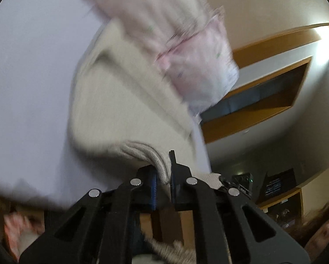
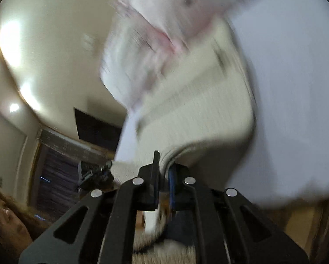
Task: Fold small clothes
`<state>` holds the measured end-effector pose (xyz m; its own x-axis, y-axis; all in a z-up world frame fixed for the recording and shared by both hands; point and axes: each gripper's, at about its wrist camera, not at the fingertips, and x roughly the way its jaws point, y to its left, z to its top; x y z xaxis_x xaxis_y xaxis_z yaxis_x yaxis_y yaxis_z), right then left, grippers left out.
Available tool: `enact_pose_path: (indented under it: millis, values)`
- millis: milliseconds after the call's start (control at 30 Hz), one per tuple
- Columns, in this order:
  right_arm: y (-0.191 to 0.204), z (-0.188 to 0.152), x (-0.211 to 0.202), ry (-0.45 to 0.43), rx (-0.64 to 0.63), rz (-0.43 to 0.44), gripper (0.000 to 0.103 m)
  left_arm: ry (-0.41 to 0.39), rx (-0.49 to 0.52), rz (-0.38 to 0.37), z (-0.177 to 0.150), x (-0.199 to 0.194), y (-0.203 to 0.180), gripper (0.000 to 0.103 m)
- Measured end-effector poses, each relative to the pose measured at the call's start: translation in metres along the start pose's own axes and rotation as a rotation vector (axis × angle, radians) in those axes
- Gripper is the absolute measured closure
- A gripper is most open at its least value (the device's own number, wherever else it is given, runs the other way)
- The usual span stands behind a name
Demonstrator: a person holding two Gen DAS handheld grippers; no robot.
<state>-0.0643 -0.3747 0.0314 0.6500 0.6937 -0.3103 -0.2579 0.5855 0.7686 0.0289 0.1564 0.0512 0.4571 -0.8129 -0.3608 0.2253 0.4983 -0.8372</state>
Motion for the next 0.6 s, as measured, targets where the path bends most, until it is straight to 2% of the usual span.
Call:
enact_pose_path:
  millis: [100, 200, 300, 367, 400, 433, 467, 533, 567, 600]
  values:
    - [0.025, 0.053, 0.009, -0.127, -0.108, 0.006, 0.097, -0.112, 0.083, 0.031, 0.064, 0.012, -0.02, 0.094]
    - [0.034, 0.114, 0.044, -0.253, -0.153, -0.033, 0.097, -0.204, 0.085, 0.072, 0.134, 0.044, -0.022, 0.094]
    - [0.011, 0.164, 0.093, -0.322, -0.121, -0.152, 0.097, -0.232, 0.056, 0.152, 0.179, 0.088, -0.005, 0.094]
    - [-0.027, 0.187, 0.137, -0.294, -0.011, -0.296, 0.095, -0.191, 0.007, 0.205, 0.197, 0.122, 0.02, 0.094]
    - [-0.047, 0.194, 0.158, -0.235, 0.054, -0.382, 0.09, -0.127, -0.047, 0.246, 0.203, 0.143, 0.043, 0.094]
    - [-0.063, 0.196, 0.171, -0.191, 0.102, -0.441, 0.084, -0.096, -0.077, 0.257, 0.205, 0.152, 0.052, 0.094]
    - [-0.07, 0.196, 0.177, -0.173, 0.124, -0.463, 0.081, -0.062, -0.113, 0.242, 0.205, 0.159, 0.063, 0.094]
    - [-0.078, 0.195, 0.182, -0.173, 0.128, -0.485, 0.054, -0.06, -0.093, 0.206, 0.203, 0.155, 0.065, 0.091]
    - [-0.078, 0.195, 0.181, -0.183, 0.113, -0.492, 0.052, -0.06, -0.074, 0.204, 0.202, 0.147, 0.062, 0.077]
    - [-0.077, 0.195, 0.18, -0.182, 0.106, -0.501, 0.052, -0.063, -0.066, 0.208, 0.202, 0.14, 0.06, 0.05]
